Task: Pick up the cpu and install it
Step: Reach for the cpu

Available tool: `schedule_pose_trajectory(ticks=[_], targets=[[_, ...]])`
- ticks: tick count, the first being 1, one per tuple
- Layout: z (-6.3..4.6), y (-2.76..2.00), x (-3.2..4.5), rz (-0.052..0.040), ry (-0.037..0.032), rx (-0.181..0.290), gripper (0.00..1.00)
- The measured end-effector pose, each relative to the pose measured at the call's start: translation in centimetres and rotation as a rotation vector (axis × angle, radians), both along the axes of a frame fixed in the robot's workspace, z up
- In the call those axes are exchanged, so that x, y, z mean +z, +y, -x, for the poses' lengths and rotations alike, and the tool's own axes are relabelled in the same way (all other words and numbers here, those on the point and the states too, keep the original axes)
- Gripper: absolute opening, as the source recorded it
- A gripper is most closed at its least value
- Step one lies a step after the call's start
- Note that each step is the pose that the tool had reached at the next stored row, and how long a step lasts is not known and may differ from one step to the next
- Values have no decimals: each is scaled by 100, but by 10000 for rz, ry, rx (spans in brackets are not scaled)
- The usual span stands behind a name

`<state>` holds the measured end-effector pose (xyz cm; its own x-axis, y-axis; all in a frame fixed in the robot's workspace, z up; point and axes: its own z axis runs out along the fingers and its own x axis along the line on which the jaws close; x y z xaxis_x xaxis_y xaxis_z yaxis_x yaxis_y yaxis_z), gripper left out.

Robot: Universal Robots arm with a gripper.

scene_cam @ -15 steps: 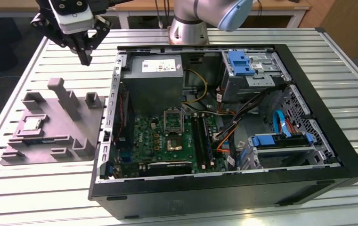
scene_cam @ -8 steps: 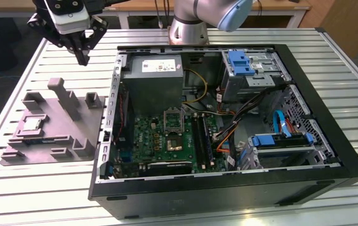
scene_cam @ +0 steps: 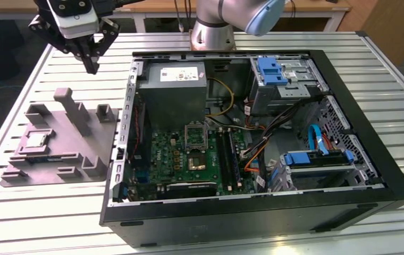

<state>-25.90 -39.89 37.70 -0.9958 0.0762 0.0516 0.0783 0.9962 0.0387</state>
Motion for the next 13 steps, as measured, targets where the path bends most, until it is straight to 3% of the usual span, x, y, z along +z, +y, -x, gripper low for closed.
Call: schedule_pose_trajectory(ticks=[13], targets=[[48,0,0,0,0,0,11]])
